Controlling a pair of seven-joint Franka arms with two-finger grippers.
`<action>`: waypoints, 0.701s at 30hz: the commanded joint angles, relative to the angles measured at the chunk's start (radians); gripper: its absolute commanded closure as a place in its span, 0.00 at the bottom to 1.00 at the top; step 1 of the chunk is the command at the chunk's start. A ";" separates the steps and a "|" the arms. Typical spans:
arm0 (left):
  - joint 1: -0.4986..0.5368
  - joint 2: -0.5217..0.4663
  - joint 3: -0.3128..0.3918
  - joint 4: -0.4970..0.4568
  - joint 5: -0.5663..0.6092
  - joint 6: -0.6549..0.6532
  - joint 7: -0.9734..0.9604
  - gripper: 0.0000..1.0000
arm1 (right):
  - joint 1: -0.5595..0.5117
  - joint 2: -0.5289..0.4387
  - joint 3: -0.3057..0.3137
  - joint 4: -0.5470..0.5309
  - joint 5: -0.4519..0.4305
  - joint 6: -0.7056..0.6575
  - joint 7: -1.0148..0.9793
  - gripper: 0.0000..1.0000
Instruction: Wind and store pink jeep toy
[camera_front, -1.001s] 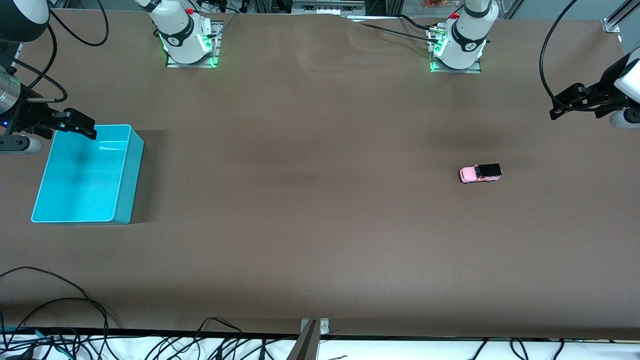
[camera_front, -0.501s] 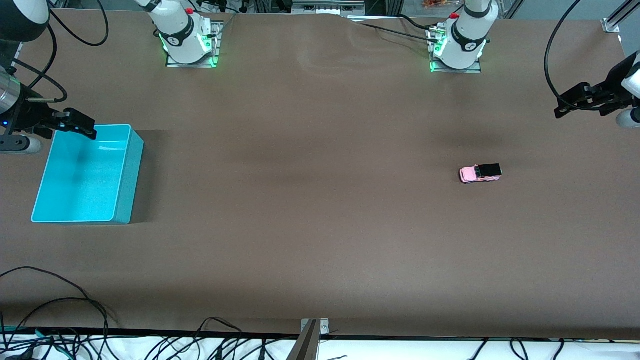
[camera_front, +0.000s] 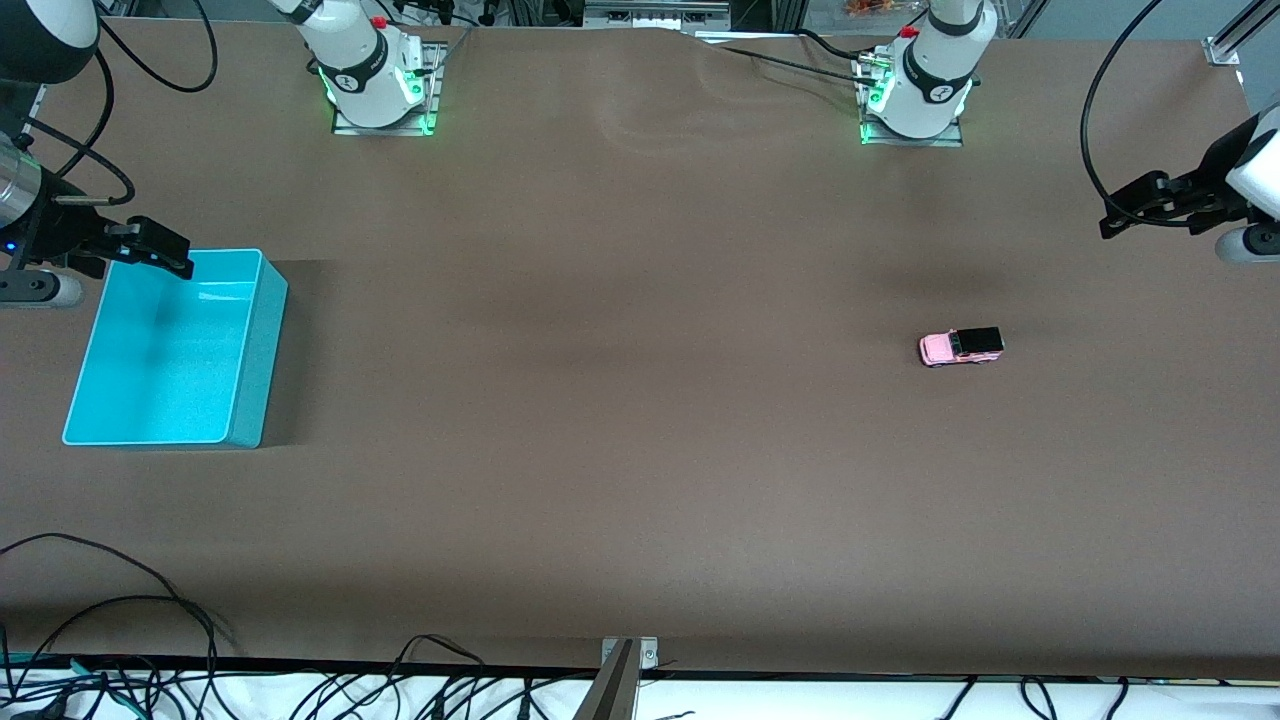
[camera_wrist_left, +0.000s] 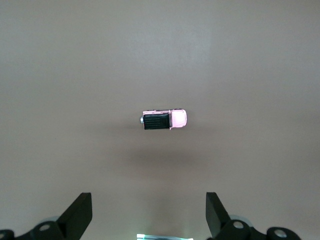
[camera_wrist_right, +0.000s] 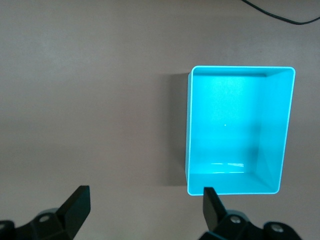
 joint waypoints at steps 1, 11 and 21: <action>0.008 -0.002 -0.010 -0.045 0.004 0.016 0.011 0.00 | -0.003 0.013 0.004 0.031 -0.012 -0.016 0.012 0.00; 0.011 -0.005 -0.010 -0.216 0.004 0.194 0.010 0.00 | -0.003 0.013 0.004 0.031 -0.012 -0.016 0.014 0.00; 0.014 0.001 -0.008 -0.423 0.004 0.456 0.010 0.00 | -0.003 0.013 0.004 0.031 -0.012 -0.016 0.014 0.00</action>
